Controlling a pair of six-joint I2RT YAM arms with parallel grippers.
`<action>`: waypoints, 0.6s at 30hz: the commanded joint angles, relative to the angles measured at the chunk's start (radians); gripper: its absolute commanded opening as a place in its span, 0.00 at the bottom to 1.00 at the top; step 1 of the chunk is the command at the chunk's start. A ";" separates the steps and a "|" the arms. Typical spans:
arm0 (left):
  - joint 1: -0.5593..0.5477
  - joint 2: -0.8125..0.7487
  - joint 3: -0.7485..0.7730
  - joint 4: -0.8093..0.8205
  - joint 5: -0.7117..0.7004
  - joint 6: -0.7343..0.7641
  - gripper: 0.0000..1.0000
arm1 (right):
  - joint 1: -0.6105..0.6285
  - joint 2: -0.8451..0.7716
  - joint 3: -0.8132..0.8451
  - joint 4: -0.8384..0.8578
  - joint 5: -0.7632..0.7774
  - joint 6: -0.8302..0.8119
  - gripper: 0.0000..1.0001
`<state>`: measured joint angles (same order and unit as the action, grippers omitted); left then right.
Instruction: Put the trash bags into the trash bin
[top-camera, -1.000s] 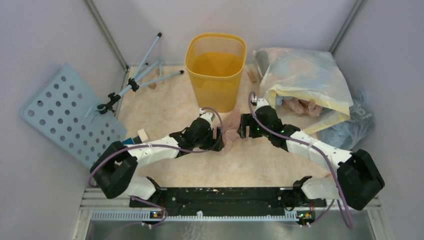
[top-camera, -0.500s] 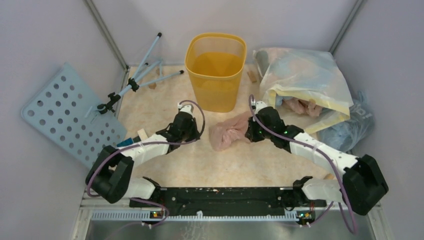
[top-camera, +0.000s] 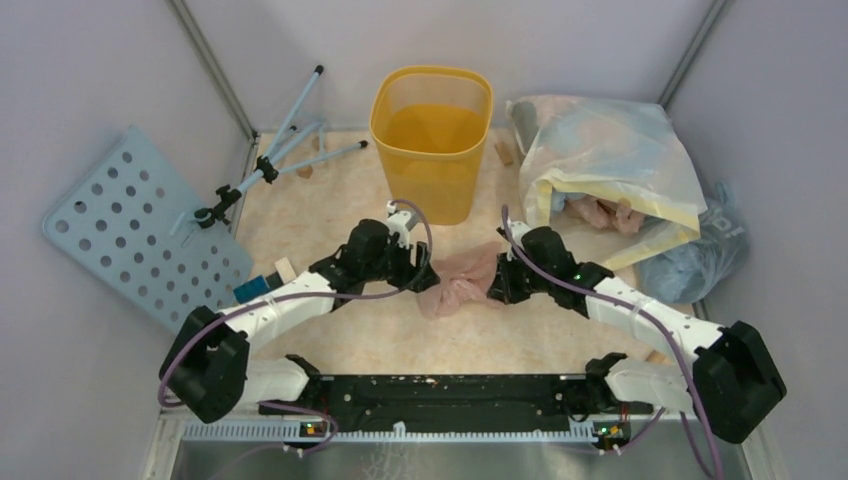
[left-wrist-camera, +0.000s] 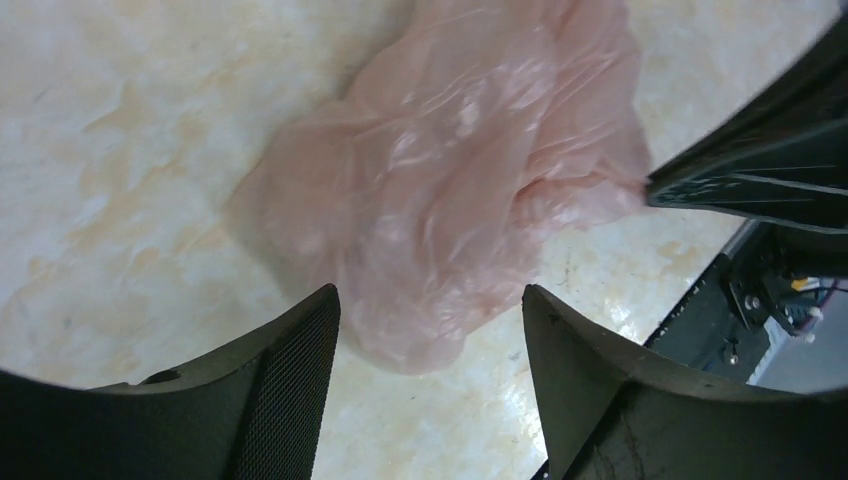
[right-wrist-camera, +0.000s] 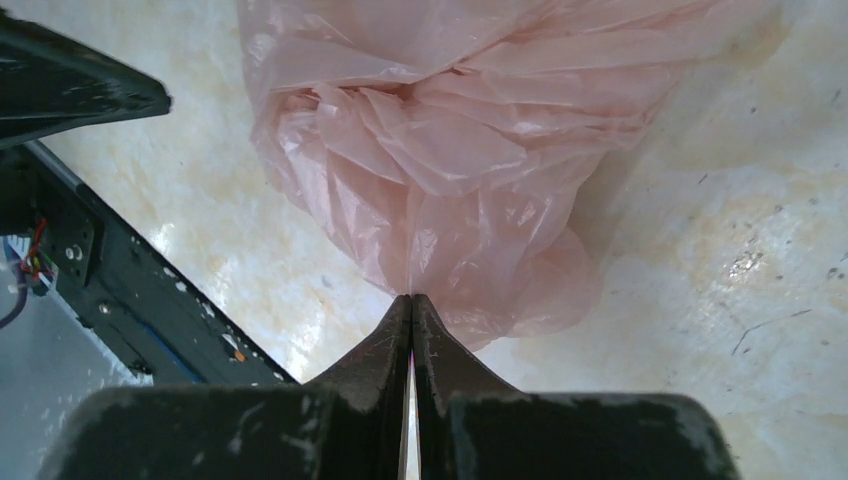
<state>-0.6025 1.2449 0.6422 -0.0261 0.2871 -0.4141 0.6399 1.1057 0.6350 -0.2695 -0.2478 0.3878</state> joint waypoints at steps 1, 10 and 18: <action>-0.043 0.050 0.091 0.031 0.067 0.087 0.73 | 0.012 0.029 -0.015 0.010 -0.044 0.004 0.00; -0.124 0.190 0.225 0.002 0.016 0.129 0.74 | 0.030 0.074 -0.096 0.084 -0.019 0.051 0.00; -0.207 0.268 0.360 -0.058 0.012 0.266 0.76 | 0.030 0.023 -0.205 0.170 0.050 0.105 0.03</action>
<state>-0.8028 1.4967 0.9550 -0.0937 0.2901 -0.2302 0.6609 1.1755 0.4572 -0.1802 -0.2398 0.4591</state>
